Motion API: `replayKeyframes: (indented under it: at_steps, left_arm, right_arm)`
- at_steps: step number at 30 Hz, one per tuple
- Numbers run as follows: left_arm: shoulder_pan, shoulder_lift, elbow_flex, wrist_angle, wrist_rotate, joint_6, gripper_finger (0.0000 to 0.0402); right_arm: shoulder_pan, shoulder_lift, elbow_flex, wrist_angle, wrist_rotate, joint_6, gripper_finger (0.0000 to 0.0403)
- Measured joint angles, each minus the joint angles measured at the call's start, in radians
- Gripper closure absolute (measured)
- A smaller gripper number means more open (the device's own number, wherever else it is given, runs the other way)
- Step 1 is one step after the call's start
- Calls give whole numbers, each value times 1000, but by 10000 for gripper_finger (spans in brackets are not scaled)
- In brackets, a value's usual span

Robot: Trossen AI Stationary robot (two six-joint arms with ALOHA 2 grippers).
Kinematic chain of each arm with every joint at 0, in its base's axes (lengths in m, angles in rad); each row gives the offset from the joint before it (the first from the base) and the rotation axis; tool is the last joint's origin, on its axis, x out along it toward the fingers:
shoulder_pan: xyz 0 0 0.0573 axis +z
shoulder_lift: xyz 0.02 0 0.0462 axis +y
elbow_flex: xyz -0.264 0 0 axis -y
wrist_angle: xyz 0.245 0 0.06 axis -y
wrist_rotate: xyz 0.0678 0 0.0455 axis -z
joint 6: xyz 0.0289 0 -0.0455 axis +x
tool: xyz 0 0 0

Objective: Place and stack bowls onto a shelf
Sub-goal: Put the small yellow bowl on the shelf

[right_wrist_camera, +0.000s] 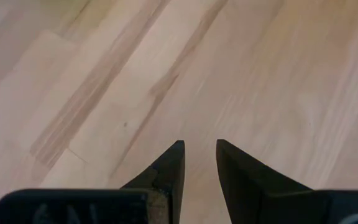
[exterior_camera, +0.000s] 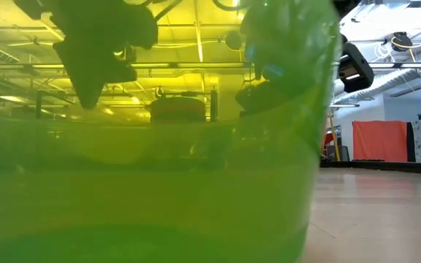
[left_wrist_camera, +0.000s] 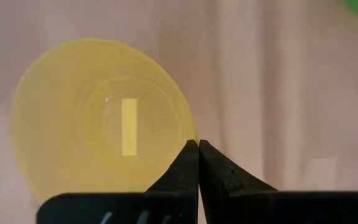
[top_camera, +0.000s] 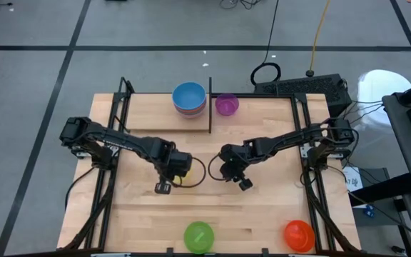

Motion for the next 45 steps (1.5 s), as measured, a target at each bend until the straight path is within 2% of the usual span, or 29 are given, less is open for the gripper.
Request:
replayKeyframes:
  at_steps: [6,12,19,29,42,45]
  left_arm:
    - [8,-28,0,-98,-151,-227,401]
    - [64,-118,0,-115,-288,-392,401]
    - [185,-188,0,-205,-420,-462,401]
    - [408,-191,0,-180,-468,-286,401]
    - [657,-191,0,-135,-461,-137,401]
    - [706,-191,0,-131,-432,-105,401]
  right_arm:
    - [1,0,0,-6,2,-9,316]
    - [0,0,0,-6,3,-33,316]
    - [0,0,0,2,3,-33,316]
    - [0,0,0,37,3,-33,316]
    - [0,0,0,37,3,-31,316]
    - [0,0,0,37,3,-30,316]
